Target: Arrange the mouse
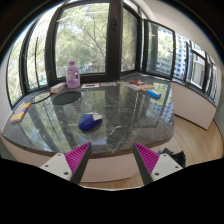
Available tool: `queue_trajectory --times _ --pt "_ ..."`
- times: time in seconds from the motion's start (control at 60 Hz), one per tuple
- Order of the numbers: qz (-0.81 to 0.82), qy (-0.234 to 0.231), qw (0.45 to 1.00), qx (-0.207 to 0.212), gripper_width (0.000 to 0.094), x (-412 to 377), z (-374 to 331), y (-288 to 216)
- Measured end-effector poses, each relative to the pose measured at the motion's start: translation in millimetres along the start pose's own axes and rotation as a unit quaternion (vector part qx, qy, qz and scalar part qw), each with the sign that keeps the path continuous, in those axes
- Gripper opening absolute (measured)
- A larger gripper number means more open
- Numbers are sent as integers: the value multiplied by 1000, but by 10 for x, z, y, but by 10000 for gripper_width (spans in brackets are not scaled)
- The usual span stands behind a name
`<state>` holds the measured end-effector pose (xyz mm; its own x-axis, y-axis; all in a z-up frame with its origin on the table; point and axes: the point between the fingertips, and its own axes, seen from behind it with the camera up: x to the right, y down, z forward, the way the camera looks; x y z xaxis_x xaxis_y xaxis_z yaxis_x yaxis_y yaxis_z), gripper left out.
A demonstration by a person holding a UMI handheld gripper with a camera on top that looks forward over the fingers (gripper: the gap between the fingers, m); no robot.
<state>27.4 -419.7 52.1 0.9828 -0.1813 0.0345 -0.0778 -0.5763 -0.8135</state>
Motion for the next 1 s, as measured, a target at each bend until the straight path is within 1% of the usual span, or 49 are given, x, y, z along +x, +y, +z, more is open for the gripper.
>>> queue_trajectory --times 0.117,0.25,0.3,0.433,0.567,0.667,0.767,0.833,0.9,0.933,1.0 --pt "-15 -34 999 2 856 -543 318 -40" --pt "-23 -64 998 13 852 -964 784 -241" --pt "-21 -72 997 10 851 -1086 982 -277" --pt "-8 -73 997 -1 853 -1200 1368 -424" --pt "-3 -60 998 -11 845 -1135 1640 -540" --pt "6 -72 997 -15 838 -1200 1785 -598" --pt "-5 -74 997 -14 773 -1250 1907 -641" --pt "-12 -65 998 -17 698 -1253 1968 -638" --pt "-21 -45 999 -16 584 -1206 2001 -652" --pt "-19 -43 999 -15 515 -1224 2010 -664" --pt "-16 -39 999 -15 493 -1220 2013 -666"
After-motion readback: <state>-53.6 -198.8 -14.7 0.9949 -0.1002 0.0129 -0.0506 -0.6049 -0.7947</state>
